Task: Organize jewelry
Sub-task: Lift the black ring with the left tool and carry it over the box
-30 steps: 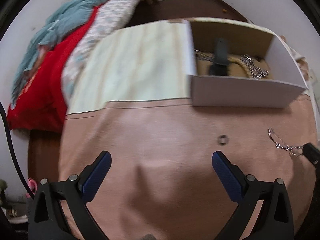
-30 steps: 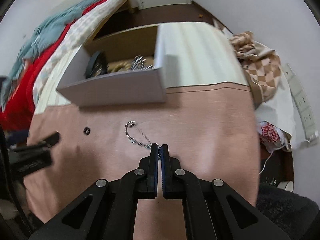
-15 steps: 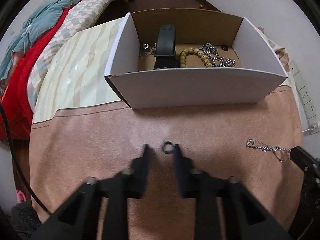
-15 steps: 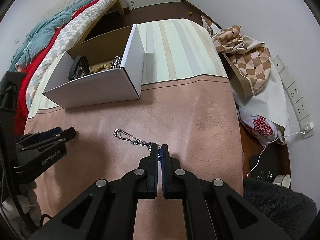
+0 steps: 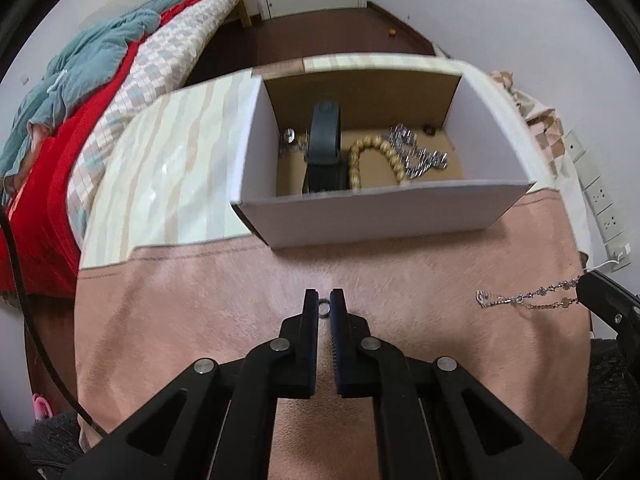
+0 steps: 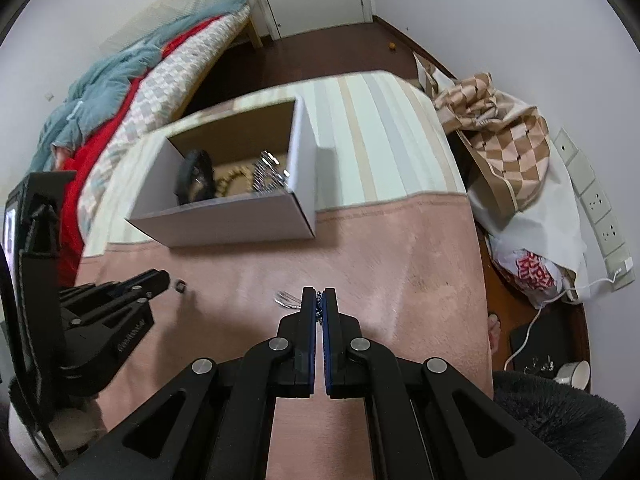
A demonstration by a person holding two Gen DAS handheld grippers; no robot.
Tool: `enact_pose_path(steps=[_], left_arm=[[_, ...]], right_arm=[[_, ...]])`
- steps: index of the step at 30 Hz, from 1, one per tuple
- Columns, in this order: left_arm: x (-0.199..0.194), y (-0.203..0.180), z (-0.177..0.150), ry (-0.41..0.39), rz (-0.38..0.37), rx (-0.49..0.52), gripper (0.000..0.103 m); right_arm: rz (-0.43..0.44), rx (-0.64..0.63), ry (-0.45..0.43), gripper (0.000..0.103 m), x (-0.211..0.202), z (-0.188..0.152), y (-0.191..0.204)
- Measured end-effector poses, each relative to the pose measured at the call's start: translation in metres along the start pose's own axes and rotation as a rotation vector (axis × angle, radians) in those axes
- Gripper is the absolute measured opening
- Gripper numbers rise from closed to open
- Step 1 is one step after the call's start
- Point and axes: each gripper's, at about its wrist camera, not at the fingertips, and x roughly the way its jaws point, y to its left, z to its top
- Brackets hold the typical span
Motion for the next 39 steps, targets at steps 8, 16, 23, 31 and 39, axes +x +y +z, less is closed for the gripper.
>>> enact_pose_path(steps=[8,16,23,31,39], left_arm=[[-0.036,0.012,0.015,-0.07,-0.039,-0.024,0.003],[-0.079,0.029,0.046,-0.156,-0.097,-0.056,0.003],[-0.11,0.062,0.089,-0.231,-0.118,-0.122,0.003],[-0.087,0.078,0.07,-0.158,-0.156,-0.186,0.009],[-0.022,0.07,0.015,0.001,-0.109,-0.188,0.099]], right_arm=[[0.064,-0.003,-0.082,0.003,-0.038,0.022,0.015],[0.124,-0.002,-0.161,0.003,-0.074,0.052,0.024],[0.158,-0.052,-0.252,0.002,-0.1,0.099,0.042],[0.202,-0.045,-0.258,0.002,-0.1,0.104,0.05],[0.15,-0.003,-0.16,0.002,-0.073,0.051,0.03]])
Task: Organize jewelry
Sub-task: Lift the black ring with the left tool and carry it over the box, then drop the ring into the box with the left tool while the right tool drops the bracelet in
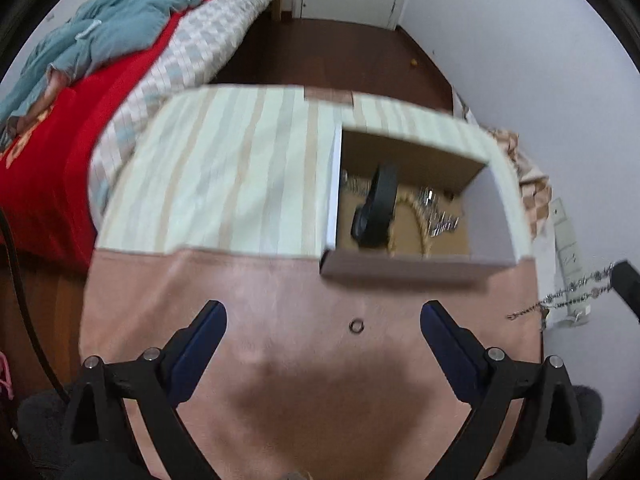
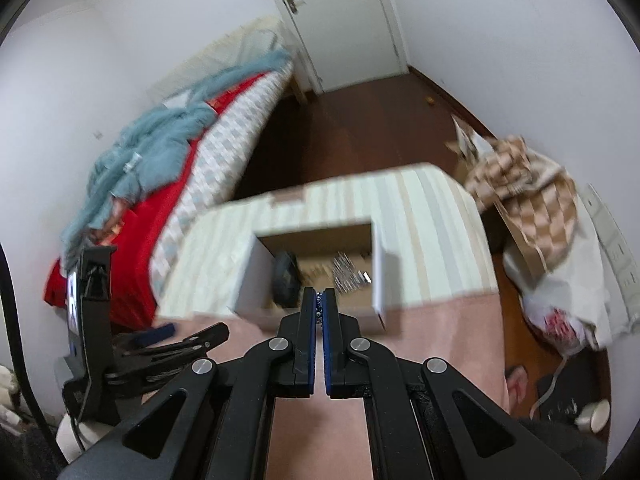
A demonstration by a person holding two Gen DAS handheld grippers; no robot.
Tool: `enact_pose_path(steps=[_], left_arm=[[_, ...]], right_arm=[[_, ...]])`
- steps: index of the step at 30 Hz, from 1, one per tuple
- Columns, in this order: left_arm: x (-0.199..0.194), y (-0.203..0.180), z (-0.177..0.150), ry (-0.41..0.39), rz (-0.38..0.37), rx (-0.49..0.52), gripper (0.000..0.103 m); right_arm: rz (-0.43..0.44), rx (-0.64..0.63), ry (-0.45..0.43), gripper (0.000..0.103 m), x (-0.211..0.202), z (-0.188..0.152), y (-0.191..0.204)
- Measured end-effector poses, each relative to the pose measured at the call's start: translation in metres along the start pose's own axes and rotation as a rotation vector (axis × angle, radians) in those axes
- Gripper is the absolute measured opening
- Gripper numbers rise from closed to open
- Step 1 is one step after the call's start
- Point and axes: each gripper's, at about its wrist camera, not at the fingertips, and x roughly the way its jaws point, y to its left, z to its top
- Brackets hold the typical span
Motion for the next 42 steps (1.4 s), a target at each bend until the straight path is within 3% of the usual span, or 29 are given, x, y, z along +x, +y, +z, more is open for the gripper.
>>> enact_pose_path(steps=[4,9,10,11,12,13,14,21,25,31,37,42], left_arm=[[0.03,-0.017,-0.016,0.031,0.072,0.086,0.099],[0.061,-0.036,-0.025,0.071,0.093,0.144,0.098],[0.063,-0.039,-0.026,0.067,0.096,0.157,0.089],[0.065,-0.041,-0.028,0.064,0.099,0.17,0.063],[0.068,-0.044,-0.029,0.07,0.101,0.185,0.043],[0.071,-0.046,-0.031,0.083,0.086,0.196,0.015],[0.069,-0.048,-0.032,0.068,0.075,0.205,0.009],[0.028,-0.04,-0.017,0.024,0.003,0.174,0.009],[-0.027,-0.031,0.015,-0.068,-0.07,0.125,0.009],[-0.069,-0.03,0.069,-0.152,-0.145,0.104,0.009],[-0.043,-0.035,0.105,-0.084,-0.185,0.09,0.009],[-0.011,-0.043,0.12,0.005,-0.215,0.089,0.009]], right_arm=[[-0.042,0.031,0.076,0.002,0.018,-0.031,-0.018],[-0.079,0.047,0.113,0.002,0.03,-0.049,-0.033],[-0.085,0.045,0.111,0.002,0.03,-0.049,-0.035],[-0.09,0.045,0.11,0.002,0.03,-0.049,-0.037],[-0.091,0.046,0.109,0.002,0.03,-0.047,-0.037],[-0.093,0.046,0.105,0.002,0.029,-0.046,-0.038],[-0.095,0.044,0.102,0.003,0.028,-0.044,-0.038],[-0.073,0.049,0.063,0.002,0.014,-0.027,-0.032],[-0.034,0.043,0.021,0.002,-0.002,-0.009,-0.023],[0.035,0.011,-0.041,0.002,-0.014,0.036,-0.001],[0.019,-0.085,-0.03,0.002,0.018,0.076,0.019],[0.037,-0.098,0.064,0.002,0.067,0.09,0.014]])
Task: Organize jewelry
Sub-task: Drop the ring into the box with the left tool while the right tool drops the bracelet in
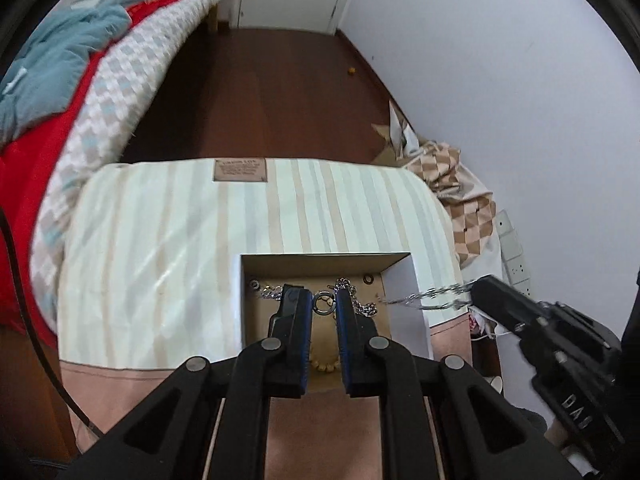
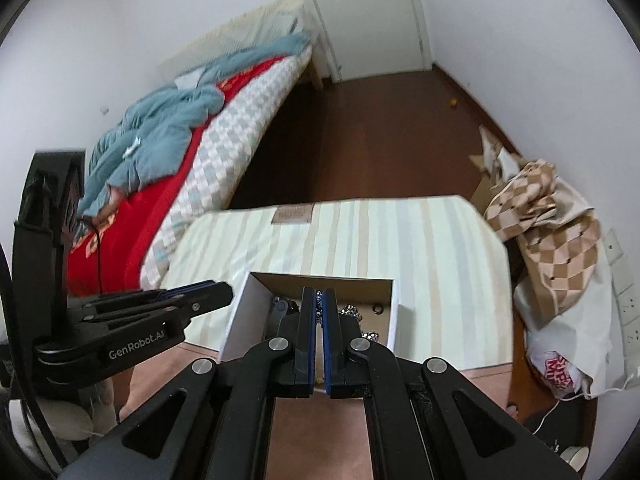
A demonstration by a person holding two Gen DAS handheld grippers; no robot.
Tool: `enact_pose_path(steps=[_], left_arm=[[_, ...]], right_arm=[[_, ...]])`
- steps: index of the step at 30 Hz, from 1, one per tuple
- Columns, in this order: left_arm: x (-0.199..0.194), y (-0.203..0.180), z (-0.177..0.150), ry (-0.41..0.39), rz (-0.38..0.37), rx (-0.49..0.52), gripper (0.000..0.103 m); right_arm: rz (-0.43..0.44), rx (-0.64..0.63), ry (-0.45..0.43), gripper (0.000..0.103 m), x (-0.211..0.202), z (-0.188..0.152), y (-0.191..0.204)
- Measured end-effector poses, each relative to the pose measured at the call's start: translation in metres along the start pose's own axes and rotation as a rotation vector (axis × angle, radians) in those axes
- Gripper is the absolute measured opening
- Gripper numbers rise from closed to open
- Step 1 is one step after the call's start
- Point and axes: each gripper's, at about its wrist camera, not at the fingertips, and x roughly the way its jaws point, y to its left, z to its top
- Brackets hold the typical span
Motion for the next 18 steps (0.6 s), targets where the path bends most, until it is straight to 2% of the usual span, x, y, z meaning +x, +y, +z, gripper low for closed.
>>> enact_pose_path(steps=[2,4,7,9,10,11,13,16,18], left_arm=[[0.013,-0.001,0.007,0.03,-0.006,0.007,0.011],[0.025,0.0,0.015,0.06,0.027,-0.001,0.011],[0.038,0.0,0.024,0.077,0.048,-0.004,0.014],[0.038,0.0,0.027,0.065,0.087,0.013,0.031],[0.035,-0.001,0.028,0.051,0.106,0.024,0.056],[0.033,-0.001,0.028,0.034,0.116,0.03,0.075],[0.026,0.0,0.025,0.0,0.151,0.038,0.081],[0.019,0.005,0.014,-0.022,0.196,0.041,0.081],[0.017,0.009,0.005,-0.027,0.235,0.043,0.093]], right_arm=[[0.027,-0.008,0.056,0.003,0.021,0.003,-0.004],[0.059,-0.016,0.162,0.003,0.046,0.002,-0.007],[0.035,0.012,0.236,0.004,0.072,-0.005,-0.017],[0.022,0.045,0.246,0.01,0.077,-0.012,-0.025],[0.014,0.06,0.238,0.027,0.076,-0.016,-0.029],[0.004,0.067,0.229,0.051,0.074,-0.019,-0.032],[-0.016,0.082,0.212,0.066,0.066,-0.025,-0.036],[-0.081,0.08,0.197,0.069,0.054,-0.03,-0.038],[-0.165,0.065,0.198,0.083,0.048,-0.036,-0.036]])
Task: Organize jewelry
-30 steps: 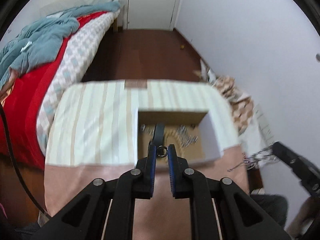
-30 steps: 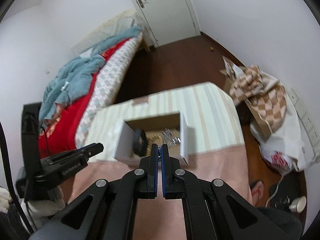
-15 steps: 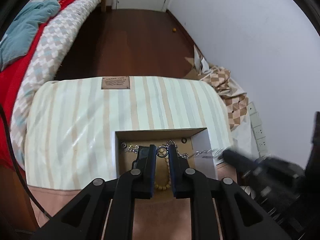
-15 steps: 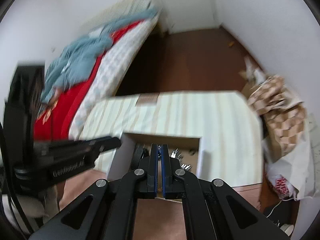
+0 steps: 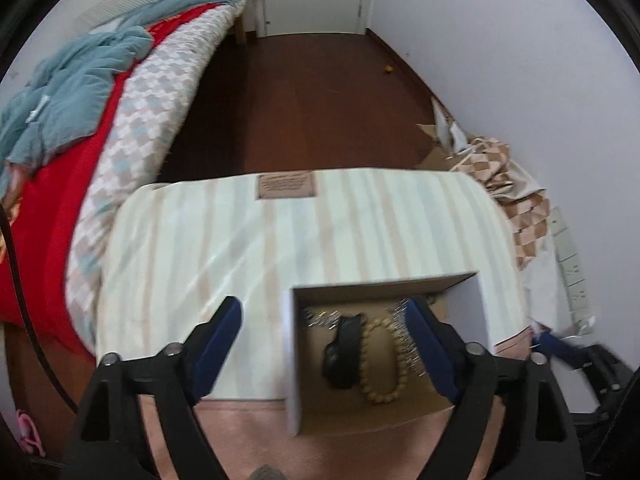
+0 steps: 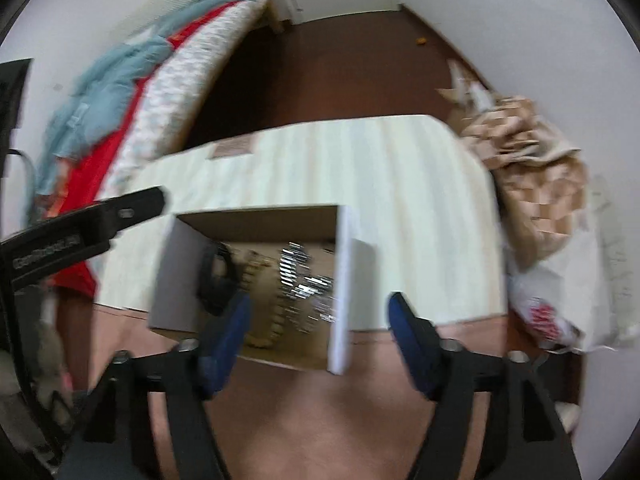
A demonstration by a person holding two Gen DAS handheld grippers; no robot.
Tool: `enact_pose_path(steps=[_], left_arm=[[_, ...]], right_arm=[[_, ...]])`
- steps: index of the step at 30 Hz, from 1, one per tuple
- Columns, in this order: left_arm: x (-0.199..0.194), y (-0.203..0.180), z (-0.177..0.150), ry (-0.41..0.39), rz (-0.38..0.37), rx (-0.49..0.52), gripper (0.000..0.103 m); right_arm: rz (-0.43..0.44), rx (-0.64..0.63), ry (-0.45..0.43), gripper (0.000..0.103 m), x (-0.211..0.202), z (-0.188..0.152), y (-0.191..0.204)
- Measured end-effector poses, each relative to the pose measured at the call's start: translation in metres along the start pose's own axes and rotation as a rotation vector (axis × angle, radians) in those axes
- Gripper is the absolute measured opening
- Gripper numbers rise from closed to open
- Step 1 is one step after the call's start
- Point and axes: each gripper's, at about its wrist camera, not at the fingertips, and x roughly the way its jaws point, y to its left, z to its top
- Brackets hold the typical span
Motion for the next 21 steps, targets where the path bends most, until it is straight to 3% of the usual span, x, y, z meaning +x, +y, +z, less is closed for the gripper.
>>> enact_pose_path(steps=[1,3,11,15,21], left_arm=[[0.0,0.001,-0.005,0.0,0.014,0.001,0.103],[0.0,0.004,-0.02,-0.009,0.037,-0.003,0.103],[-0.006,0.009,-0.064,0.008,0.095,-0.025,0.103],[-0.027,0.007,-0.078,-0.016,0.118,-0.03,0.103],[-0.076,0.006,-0.096,-0.067,0.086,-0.056,0.103]], right_arm=[[-0.02,-0.005,-0.002,0.092,-0.001,-0.003,0.001],[-0.068,-0.016,0.008,0.099,-0.001,-0.01,0.005],[-0.14,-0.007,0.017,0.102,-0.004,-0.034,0.006],[-0.159,-0.003,-0.013,0.102,-0.026,-0.045,0.007],[-0.159,0.008,-0.088,0.102,-0.08,-0.06,0.011]])
